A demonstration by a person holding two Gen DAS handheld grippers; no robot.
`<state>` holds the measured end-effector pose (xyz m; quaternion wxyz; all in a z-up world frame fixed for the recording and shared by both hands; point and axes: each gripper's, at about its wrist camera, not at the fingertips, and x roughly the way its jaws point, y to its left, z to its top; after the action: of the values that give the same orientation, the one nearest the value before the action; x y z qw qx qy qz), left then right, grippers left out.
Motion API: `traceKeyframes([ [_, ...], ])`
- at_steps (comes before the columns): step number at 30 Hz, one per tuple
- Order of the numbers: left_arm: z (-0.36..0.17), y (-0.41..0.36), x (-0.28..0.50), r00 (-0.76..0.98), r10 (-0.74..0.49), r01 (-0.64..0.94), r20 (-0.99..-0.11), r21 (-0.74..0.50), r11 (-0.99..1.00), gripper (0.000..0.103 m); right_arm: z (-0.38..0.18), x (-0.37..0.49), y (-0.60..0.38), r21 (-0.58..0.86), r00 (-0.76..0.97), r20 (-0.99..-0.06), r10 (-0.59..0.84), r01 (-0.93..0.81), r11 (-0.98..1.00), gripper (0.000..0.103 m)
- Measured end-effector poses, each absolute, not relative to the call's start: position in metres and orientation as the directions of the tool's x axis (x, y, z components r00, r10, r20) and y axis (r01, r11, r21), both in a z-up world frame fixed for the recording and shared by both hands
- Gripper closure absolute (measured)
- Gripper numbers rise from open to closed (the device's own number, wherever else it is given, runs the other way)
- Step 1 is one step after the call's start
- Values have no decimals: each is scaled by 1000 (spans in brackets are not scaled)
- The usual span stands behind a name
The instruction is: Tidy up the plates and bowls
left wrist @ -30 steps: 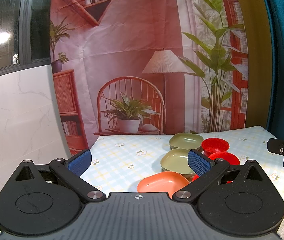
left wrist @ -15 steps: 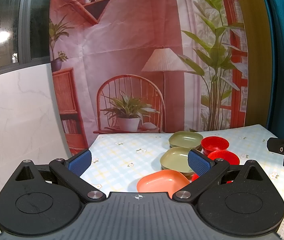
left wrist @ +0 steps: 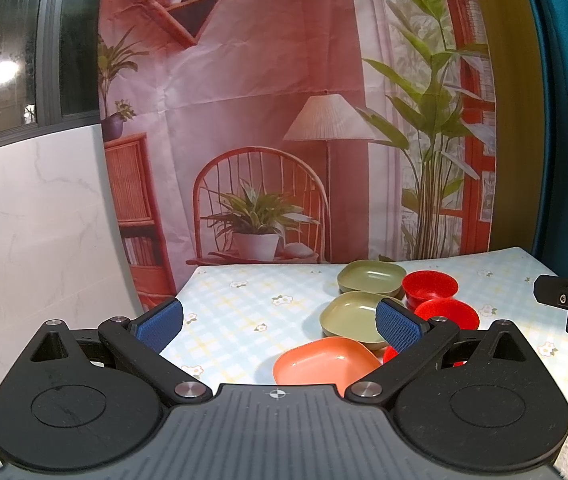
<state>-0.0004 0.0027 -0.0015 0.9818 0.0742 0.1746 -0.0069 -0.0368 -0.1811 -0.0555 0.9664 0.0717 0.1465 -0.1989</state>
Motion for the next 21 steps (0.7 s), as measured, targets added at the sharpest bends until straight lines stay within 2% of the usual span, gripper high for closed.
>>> traceKeyframes([
  [21,0,2,4,934,15,35,-358,133,990,0,-60,-35,-180,82,877,-315,-361,405,911,0],
])
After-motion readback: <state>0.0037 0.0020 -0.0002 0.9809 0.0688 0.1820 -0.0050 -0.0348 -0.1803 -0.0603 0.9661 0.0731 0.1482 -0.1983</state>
